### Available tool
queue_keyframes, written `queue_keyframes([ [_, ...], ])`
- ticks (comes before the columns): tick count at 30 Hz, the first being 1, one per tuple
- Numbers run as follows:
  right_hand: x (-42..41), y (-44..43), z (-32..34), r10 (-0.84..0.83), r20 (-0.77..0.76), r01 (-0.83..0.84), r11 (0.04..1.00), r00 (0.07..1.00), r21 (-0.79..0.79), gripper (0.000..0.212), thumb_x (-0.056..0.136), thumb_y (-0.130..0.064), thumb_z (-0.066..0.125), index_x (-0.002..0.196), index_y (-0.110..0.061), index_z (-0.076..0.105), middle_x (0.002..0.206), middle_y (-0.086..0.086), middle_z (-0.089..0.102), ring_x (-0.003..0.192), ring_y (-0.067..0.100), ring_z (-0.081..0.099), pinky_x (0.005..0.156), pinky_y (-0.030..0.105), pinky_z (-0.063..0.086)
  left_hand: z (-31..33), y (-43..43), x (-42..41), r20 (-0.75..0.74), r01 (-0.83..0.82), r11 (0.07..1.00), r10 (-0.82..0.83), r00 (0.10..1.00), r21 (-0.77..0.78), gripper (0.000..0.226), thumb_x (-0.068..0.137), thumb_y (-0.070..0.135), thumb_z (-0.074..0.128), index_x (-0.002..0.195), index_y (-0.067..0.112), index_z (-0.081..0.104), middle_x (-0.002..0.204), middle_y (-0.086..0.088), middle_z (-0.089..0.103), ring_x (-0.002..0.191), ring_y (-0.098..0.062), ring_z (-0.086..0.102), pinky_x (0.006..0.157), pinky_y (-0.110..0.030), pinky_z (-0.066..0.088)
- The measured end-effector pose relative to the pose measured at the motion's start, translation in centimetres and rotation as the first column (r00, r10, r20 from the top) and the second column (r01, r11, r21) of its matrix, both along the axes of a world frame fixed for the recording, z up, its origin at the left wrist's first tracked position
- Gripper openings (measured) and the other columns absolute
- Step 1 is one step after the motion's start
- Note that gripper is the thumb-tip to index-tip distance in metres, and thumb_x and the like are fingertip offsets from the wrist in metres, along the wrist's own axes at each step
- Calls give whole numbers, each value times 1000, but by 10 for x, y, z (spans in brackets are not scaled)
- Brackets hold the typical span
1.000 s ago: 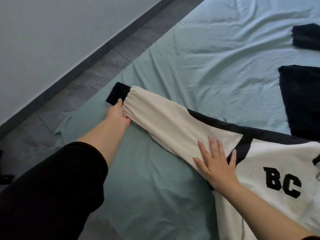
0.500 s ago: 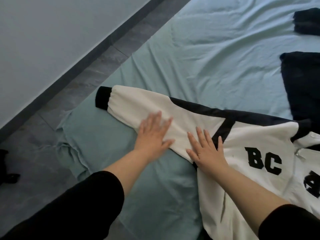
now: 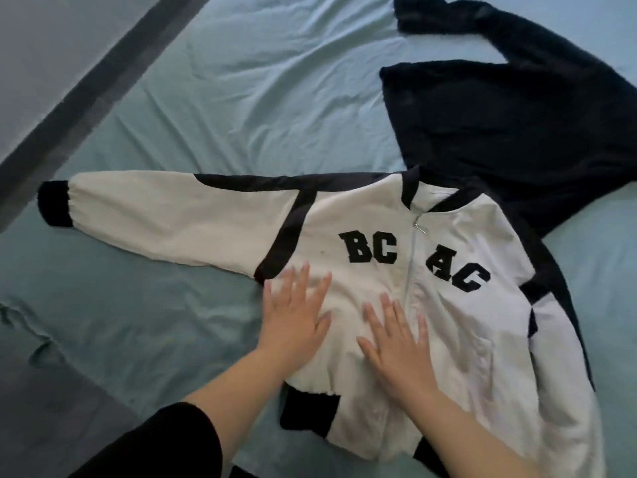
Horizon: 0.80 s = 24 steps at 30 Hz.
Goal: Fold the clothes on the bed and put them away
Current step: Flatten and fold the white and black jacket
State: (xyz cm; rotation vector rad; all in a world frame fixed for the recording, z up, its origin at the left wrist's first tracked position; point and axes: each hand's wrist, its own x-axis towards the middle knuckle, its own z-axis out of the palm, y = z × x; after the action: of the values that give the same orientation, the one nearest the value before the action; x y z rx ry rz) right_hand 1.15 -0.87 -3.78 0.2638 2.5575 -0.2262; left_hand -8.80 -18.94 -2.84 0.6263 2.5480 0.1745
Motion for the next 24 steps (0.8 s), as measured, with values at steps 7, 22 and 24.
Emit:
queue_keyframes([
  [7,82,77,-26,-110,69,107,993,991,55,70,84,-75,0,140,-45,-29,152,-8,-33,145,12,-23,107,40,-29,-46,36,39,74,318,936,-310,948,-147,73,86,77,11,132,52,-40,149,3,-41,141,-27,-34,107,-64,-16],
  [22,211,123,30,-465,-154,475,879,872,32,58,98,-50,16,151,-38,-7,159,-9,-17,146,9,-16,113,50,-19,7,205,192,88,301,930,-325,942,213,60,91,70,6,142,55,-20,151,18,-37,141,-21,-33,107,-63,-17],
  [24,236,142,22,-660,-99,666,745,745,44,71,96,-56,28,151,-34,-13,158,-7,-22,147,12,-14,113,56,-11,-2,221,203,124,428,899,-437,891,91,64,91,71,16,145,53,-14,157,11,-27,143,-26,-29,108,-67,-12],
])
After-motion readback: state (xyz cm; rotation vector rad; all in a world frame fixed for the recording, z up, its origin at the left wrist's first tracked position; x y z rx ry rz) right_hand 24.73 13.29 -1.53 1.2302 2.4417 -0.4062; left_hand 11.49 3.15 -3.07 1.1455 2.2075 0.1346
